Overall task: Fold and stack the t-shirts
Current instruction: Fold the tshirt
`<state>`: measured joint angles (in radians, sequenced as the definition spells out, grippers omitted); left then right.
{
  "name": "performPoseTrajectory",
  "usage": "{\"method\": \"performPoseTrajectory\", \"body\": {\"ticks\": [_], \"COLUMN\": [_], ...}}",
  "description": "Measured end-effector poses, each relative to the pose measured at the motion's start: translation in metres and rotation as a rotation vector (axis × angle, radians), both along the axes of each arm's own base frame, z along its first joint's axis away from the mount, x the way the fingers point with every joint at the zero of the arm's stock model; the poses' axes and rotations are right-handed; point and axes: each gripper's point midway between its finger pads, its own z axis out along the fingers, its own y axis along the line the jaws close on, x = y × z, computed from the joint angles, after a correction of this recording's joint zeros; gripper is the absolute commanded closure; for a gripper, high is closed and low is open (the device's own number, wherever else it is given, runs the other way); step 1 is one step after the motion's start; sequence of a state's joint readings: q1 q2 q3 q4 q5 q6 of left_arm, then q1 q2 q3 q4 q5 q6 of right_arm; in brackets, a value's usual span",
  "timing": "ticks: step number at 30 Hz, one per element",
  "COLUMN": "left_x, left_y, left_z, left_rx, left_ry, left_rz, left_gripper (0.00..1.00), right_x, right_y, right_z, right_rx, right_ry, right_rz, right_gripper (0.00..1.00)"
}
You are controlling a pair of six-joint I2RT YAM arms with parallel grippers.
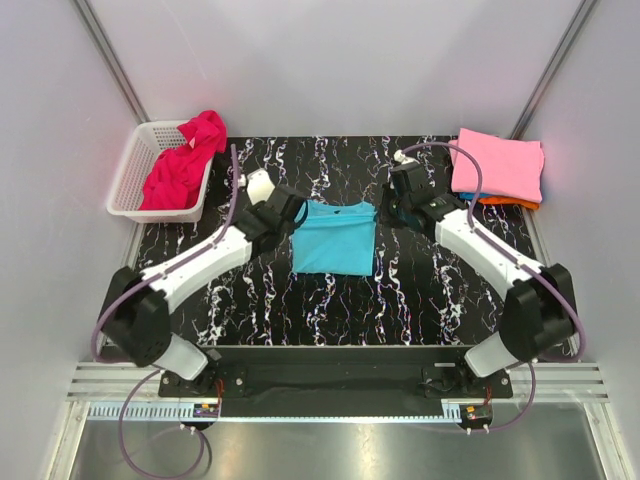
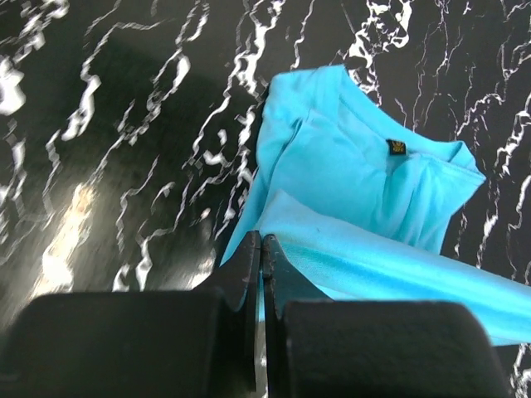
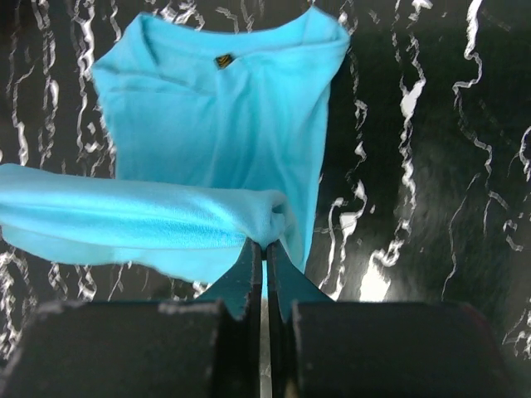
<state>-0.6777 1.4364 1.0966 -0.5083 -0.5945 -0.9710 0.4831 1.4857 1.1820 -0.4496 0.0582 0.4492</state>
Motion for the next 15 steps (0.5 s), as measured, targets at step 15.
{"method": "performPoseTrajectory", "body": {"ticks": [15], "left_x": [0.091], "left_y": [-0.018], "left_z": [-0.042], "left_rx": [0.092], "left_ry": [0.082], "left_rz": [-0.026], "left_gripper": [1.00], "right_x": [0.082], "right_y": [-0.002], "right_z": [-0.074], "right_rx": [-0.020], "right_ry": [0.098], "right_rz": [0.012], "right_gripper": [1.00]}}
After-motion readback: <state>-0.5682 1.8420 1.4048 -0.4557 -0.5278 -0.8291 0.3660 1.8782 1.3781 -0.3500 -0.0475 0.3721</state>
